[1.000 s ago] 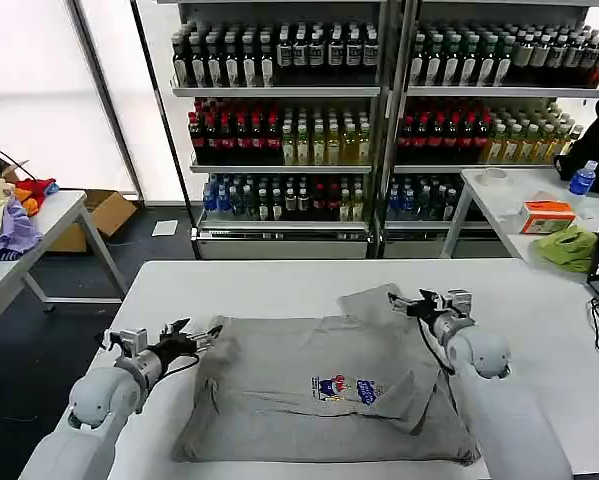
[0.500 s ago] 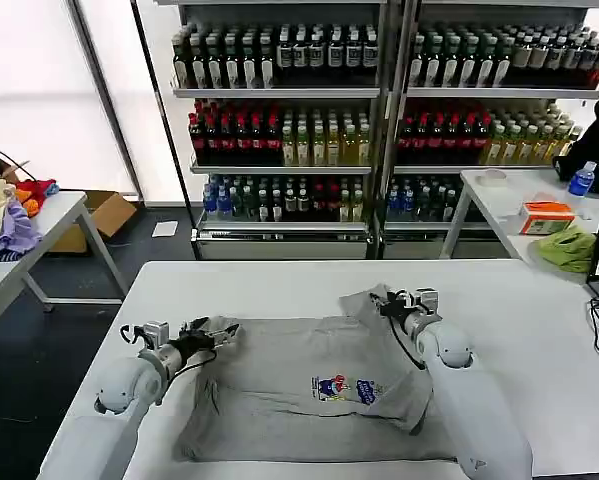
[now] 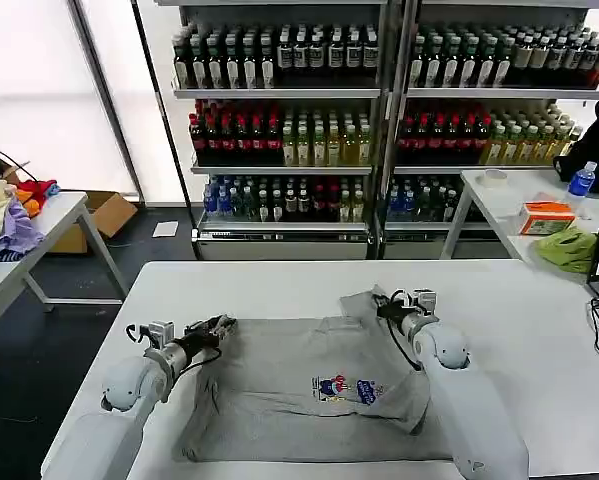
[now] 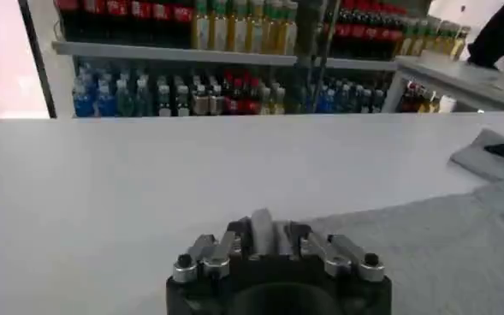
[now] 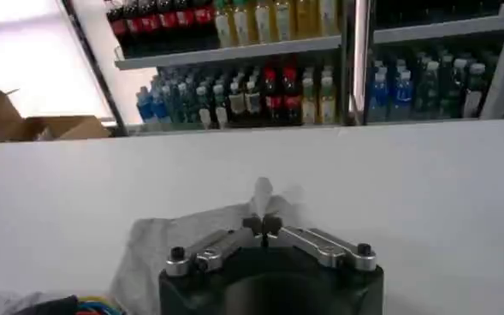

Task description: Fold and organize the clothes.

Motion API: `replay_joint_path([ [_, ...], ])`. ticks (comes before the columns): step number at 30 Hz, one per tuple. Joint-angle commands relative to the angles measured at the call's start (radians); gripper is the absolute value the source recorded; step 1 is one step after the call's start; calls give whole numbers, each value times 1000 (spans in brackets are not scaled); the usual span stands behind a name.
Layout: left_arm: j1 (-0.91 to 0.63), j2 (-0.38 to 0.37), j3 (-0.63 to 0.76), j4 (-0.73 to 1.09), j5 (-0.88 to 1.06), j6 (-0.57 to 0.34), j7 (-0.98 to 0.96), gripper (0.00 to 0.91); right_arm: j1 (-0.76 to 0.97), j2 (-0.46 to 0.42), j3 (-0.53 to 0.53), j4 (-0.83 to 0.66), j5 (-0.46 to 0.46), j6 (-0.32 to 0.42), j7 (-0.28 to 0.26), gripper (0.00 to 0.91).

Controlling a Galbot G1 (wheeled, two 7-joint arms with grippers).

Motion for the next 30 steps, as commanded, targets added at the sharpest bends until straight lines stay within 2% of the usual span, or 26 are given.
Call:
replay_joint_path([
  [1, -6, -4, 7, -4, -38, -5, -38, 20, -7, 4, 9, 71, 58, 3, 22, 0],
  [4, -10, -5, -1, -30, -65, -18, -89, 20, -22, -6, 23, 118, 105, 2, 37, 0],
  [11, 22, 39, -31, -199, -104, -29, -130, 20, -121, -69, 95, 347, 206, 1, 68, 0],
  [18, 131, 75, -94, -375, -132, -38, -161, 20, -379, -150, 205, 625, 269, 1, 83, 0],
  [21, 205, 88, -126, -431, -116, -49, -169, 20, -485, -153, 263, 726, 292, 1, 88, 0],
  [30, 418, 116, -209, -576, -50, -57, -171, 20, -824, -141, 381, 911, 280, 2, 87, 0],
])
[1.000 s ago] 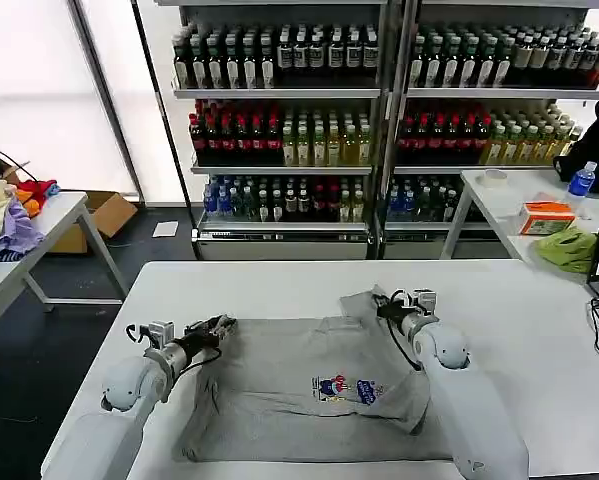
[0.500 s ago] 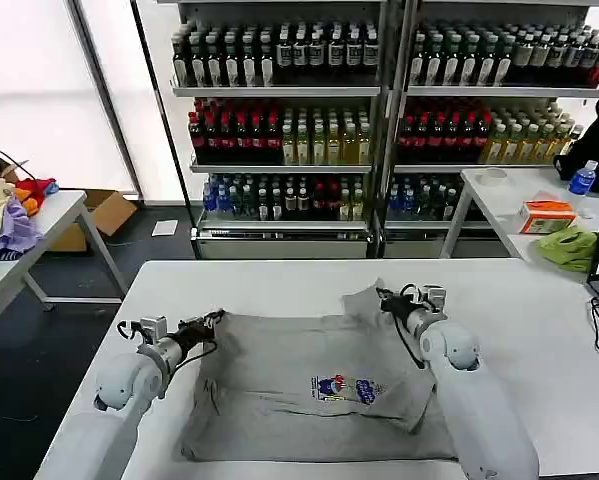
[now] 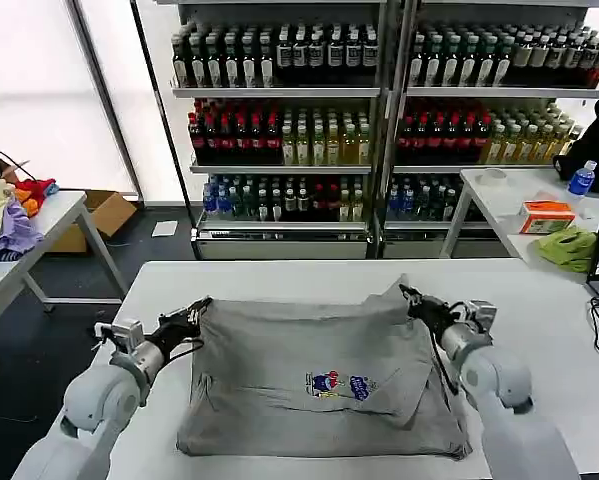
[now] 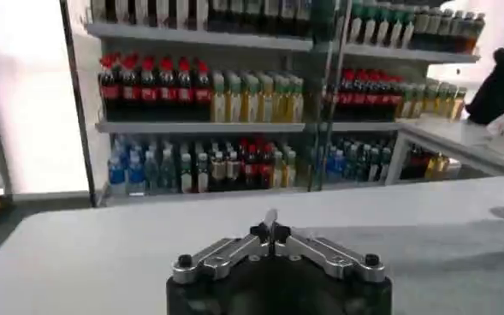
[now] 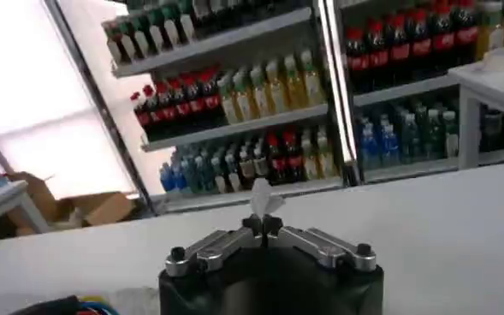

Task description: Fold and organize the clothes.

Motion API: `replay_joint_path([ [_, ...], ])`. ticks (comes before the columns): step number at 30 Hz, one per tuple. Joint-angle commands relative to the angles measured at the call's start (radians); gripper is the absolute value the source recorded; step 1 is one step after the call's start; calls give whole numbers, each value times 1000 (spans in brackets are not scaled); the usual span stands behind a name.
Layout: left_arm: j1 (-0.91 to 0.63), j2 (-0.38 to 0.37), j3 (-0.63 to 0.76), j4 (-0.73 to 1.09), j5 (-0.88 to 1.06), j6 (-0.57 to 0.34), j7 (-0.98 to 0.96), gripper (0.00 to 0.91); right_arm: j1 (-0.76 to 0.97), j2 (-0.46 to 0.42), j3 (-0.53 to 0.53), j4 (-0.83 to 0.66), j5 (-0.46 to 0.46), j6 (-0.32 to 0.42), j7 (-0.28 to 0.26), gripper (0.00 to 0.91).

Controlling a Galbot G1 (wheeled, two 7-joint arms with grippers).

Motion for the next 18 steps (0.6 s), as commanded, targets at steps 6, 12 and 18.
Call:
replay_joint_path([
  [6, 380, 39, -121, -222, 80, -26, 2, 20, -567, 0, 179, 355, 3, 3, 7, 0],
  [12, 552, 27, -141, -279, 164, -46, 15, 302, -611, 9, 158, 347, -88, 2, 34, 202],
  [18, 613, -5, -136, -306, 190, -34, 13, 907, -559, -12, 250, 361, -65, 4, -10, 907],
])
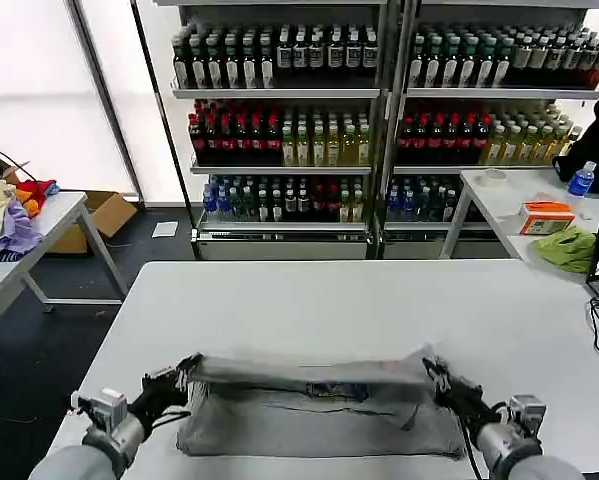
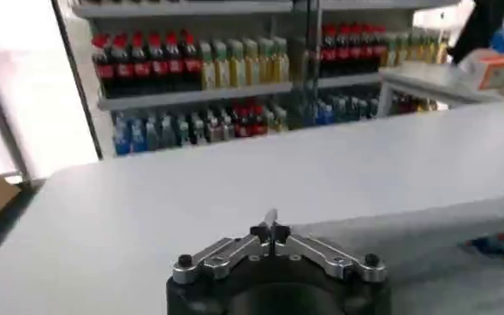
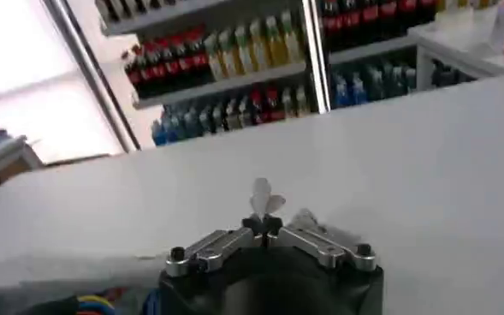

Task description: Fold and organize the clothes.

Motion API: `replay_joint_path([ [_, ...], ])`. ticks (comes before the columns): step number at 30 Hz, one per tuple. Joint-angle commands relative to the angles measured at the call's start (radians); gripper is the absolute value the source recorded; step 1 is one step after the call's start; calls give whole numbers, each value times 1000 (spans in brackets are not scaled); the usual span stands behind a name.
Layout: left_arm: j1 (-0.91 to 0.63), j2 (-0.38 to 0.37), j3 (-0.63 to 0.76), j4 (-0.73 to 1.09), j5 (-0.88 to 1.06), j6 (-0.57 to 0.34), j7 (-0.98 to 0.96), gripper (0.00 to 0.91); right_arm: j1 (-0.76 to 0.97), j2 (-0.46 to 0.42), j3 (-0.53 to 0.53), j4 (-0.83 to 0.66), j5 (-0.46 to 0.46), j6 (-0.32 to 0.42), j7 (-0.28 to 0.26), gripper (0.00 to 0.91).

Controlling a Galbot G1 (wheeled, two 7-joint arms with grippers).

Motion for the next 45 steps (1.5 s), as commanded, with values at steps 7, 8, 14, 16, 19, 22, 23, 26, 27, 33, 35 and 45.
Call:
replay_joint_path([
  [7, 202, -6, -193, -144, 57, 36, -14, 907, -66, -7, 244, -10, -107, 296, -229, 907],
  [8, 212, -13, -208, -155, 54, 38, -19, 907, -65, -5, 249, -20, -107, 315, -243, 907],
  [14, 208, -120, -86, -134, -2, -58, -133, 907, -50, 41, 233, -109, -76, 453, -270, 907],
  [16, 202, -168, -23, -119, 8, -74, -169, 907, -50, 49, 223, -123, -76, 468, -273, 907],
  [19, 190, -227, 68, -96, 54, -94, -201, 907, -50, 55, 210, -131, -87, 472, -265, 907],
  [22, 157, -264, 130, -57, 100, -108, -225, 907, -43, 59, 202, -138, -93, 464, -239, 907],
  [23, 137, -277, 156, -45, 106, -107, -239, 907, -42, 59, 200, -138, -89, 457, -232, 907],
  [26, 97, -298, 202, -1, 111, -106, -255, 907, -42, 53, 199, -137, -75, 440, -220, 907],
  [27, 89, -303, 210, 15, 116, -104, -254, 907, -42, 50, 202, -134, -62, 436, -218, 907],
  [33, 49, -322, 203, 99, 116, -99, -257, 907, -46, 45, 204, -153, -59, 436, -205, 907],
  [35, 45, -323, 192, 112, 118, -102, -255, 877, -52, 47, 203, -154, -56, 438, -206, 907],
  [45, 77, -349, 176, 114, 141, -121, -246, 20, -55, 48, 205, -134, -47, 435, -200, 907],
])
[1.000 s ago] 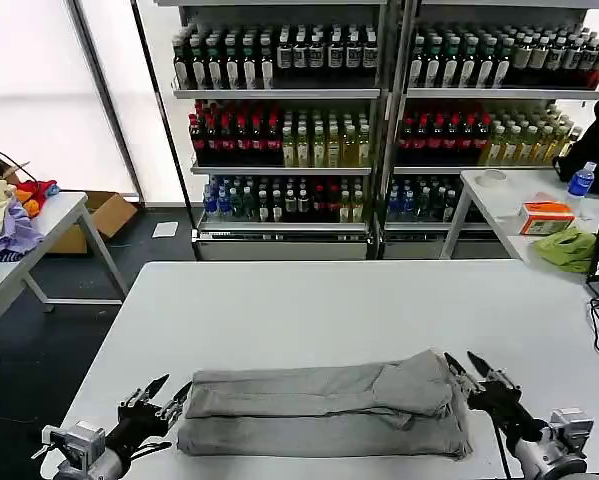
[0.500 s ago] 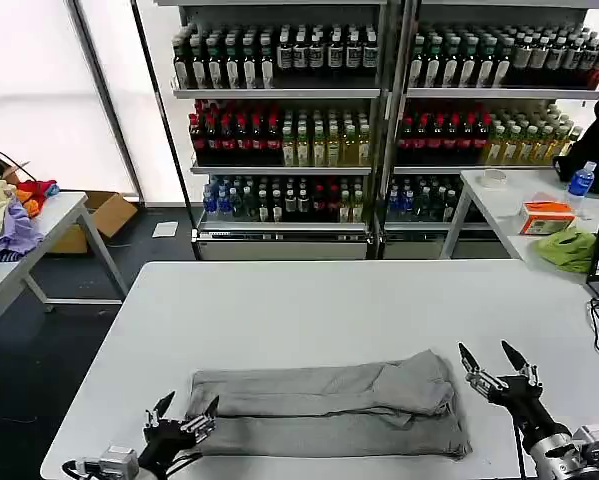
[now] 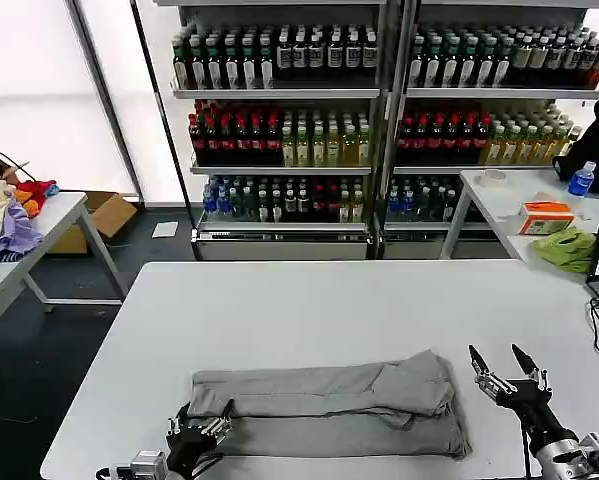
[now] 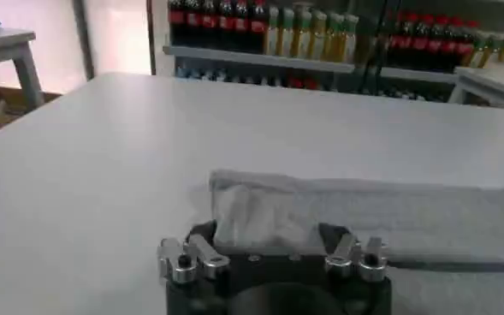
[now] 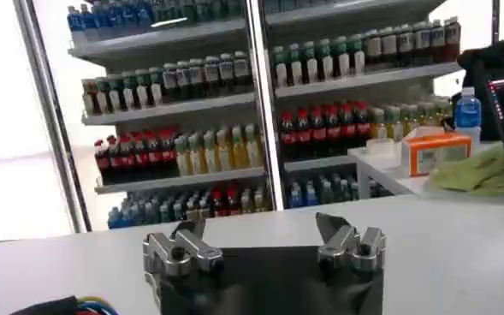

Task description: Fold and organize the clothes.

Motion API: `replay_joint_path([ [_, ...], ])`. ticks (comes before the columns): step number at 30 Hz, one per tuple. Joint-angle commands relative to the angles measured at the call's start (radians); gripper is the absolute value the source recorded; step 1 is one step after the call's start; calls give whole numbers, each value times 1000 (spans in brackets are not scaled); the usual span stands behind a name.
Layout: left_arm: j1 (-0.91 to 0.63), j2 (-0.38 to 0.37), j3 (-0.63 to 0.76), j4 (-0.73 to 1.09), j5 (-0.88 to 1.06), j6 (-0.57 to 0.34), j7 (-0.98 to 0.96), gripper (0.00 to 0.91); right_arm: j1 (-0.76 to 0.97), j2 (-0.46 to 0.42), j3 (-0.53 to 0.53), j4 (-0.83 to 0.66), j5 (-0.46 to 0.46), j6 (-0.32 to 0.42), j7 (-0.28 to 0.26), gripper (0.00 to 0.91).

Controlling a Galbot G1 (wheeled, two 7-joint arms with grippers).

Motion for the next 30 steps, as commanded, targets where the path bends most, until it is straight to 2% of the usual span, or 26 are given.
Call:
replay_joint_path([
  [1, 1, -44, 25, 45, 25, -17, -12, 20, -6, 2, 7, -2, 9, 13, 4, 907],
  [10, 0, -68, 1, 30, 25, -72, -21, 10, -10, 4, 13, 10, 10, 5, 8, 907],
  [14, 9, -47, -50, -9, 17, -47, -10, 20, -7, -2, 21, 10, 19, -8, 11, 907],
  [17, 24, -16, -162, -49, -38, -36, 11, 20, -3, -11, 29, 12, 30, -13, 11, 907],
  [20, 28, 25, -317, -85, -112, -20, 43, 20, 3, -19, 32, 14, 40, -20, 11, 907],
  [21, 27, 49, -410, -88, -129, -20, 66, 20, 6, -21, 30, 13, 41, -20, 12, 907],
  [26, 20, 165, -653, -39, -69, -31, 179, 20, 20, -26, 19, 13, 47, -27, 15, 907],
  [30, -2, 244, -762, 15, -78, -10, 207, 20, 28, -33, 19, 8, 53, -30, 17, 907],
])
